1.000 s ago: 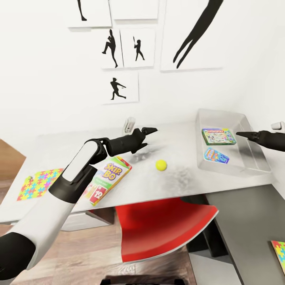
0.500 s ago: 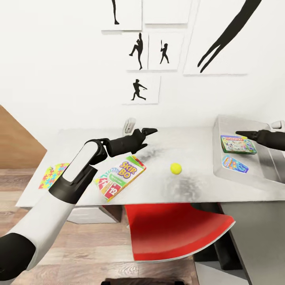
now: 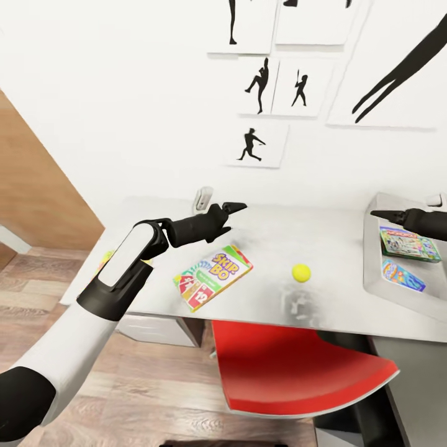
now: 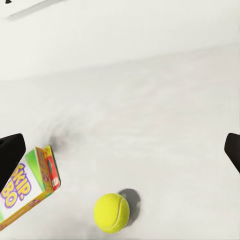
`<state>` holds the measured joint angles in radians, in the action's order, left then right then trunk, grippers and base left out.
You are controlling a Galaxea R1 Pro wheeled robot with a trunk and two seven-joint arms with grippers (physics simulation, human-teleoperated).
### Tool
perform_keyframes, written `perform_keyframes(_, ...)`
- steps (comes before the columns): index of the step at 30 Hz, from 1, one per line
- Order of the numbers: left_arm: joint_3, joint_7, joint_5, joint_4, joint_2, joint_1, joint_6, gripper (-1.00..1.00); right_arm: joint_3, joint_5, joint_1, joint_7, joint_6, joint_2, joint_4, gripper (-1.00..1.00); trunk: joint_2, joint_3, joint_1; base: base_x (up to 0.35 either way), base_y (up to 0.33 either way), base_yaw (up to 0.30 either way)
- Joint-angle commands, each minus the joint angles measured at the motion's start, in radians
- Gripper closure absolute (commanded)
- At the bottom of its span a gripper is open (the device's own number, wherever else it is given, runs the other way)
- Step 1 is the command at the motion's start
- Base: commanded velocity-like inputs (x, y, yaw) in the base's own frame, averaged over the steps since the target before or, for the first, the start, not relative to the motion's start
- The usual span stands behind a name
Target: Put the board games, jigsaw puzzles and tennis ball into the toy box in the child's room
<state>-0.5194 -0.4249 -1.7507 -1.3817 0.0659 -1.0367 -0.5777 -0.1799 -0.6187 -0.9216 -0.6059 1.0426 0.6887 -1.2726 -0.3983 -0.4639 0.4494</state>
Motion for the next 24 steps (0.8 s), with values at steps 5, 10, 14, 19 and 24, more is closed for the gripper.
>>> perform_keyframes(5,-0.002,-0.009,-0.01,-0.001,0.0,0.0,0.002,-1.0,-0.018,0.007,0.026,-0.008,0.005,0.004,-0.001,-1.0,-0.002,0.003,0.001,0.0,0.0,0.182)
perform_keyframes(10,-0.003,-0.01,-0.01,-0.002,-0.001,0.001,0.002,-1.0,-0.042,0.008,0.066,-0.008,0.005,0.007,-0.002,-1.0,-0.002,0.005,0.001,0.0,0.0,0.087)
perform_keyframes(14,-0.003,-0.01,-0.01,-0.002,-0.001,0.001,0.002,-1.0,-0.066,0.008,0.098,-0.007,0.005,0.01,-0.002,-1.0,-0.002,0.006,0.001,0.0,0.0,-0.025)
perform_keyframes(19,-0.004,-0.011,-0.01,-0.002,-0.001,0.001,0.002,-1.0,-0.122,0.008,0.149,-0.007,0.005,0.02,-0.004,-1.0,-0.002,0.008,0.001,0.0,0.0,-0.131)
perform_keyframes(24,-0.005,-0.011,-0.01,-0.002,-0.001,0.001,0.002,-1.0,-0.191,0.006,0.207,-0.007,0.005,0.027,-0.013,-1.0,-0.002,0.01,0.001,0.0,0.0,-0.208)
